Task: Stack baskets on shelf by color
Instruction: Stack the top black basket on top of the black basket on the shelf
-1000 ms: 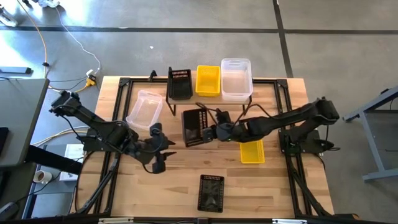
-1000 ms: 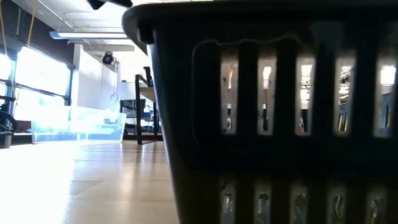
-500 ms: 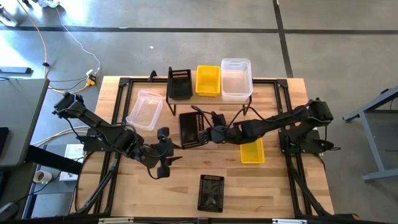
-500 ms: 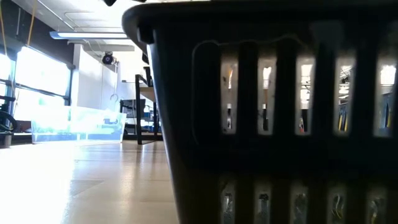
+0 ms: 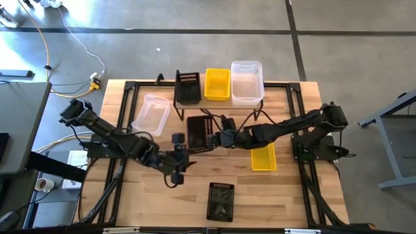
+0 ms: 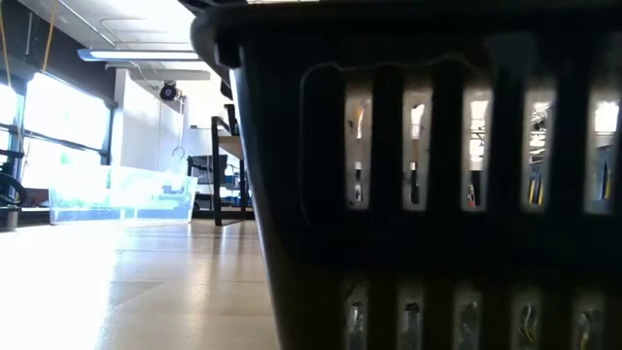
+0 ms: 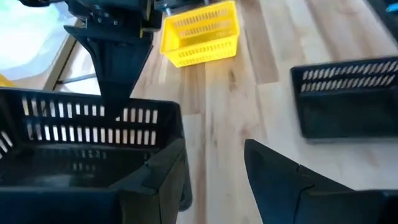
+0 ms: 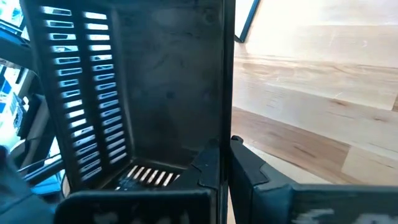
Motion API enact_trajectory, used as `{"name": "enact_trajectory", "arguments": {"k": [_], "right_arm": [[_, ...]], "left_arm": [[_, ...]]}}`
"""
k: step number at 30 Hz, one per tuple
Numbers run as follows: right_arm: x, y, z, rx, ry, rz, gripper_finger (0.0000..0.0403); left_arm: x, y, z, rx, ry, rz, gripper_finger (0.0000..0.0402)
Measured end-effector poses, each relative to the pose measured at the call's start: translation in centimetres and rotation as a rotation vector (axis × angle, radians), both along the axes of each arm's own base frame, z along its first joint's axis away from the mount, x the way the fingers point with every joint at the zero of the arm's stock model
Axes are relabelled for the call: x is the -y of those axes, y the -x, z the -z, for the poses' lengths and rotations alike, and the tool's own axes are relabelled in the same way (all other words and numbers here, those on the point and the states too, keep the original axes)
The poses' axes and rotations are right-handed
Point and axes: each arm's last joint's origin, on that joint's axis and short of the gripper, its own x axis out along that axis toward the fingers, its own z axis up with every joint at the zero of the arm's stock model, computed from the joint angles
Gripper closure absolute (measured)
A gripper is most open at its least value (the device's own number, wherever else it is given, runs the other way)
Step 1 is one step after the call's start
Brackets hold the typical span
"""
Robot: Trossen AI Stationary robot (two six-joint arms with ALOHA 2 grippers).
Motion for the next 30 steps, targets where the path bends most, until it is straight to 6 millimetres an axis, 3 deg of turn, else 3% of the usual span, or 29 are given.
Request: {"name": "enact_trajectory", "arguments": {"k": [11,22,30], "right_arm": [[0.0,0.0,0.0,0.010,-0.013,0.020,0.0403],[-0.1,-0.2,-0.2,0.044,-0.061,-0.001,0.0403],[-0.4,-0.9,-1.2,0.158,-0.083,-0.044,0.0402]], "left_arm": [[-1.2,-1.0,1.5,-0.098,-0.078,0.011,0.0248],[-2.1,-1.4,3.1,-0.164,-0.116,-0.109,0.0248],[-2.4,-1.3,3.2,-0.193,-0.139,-0.107,0.0280]]}}
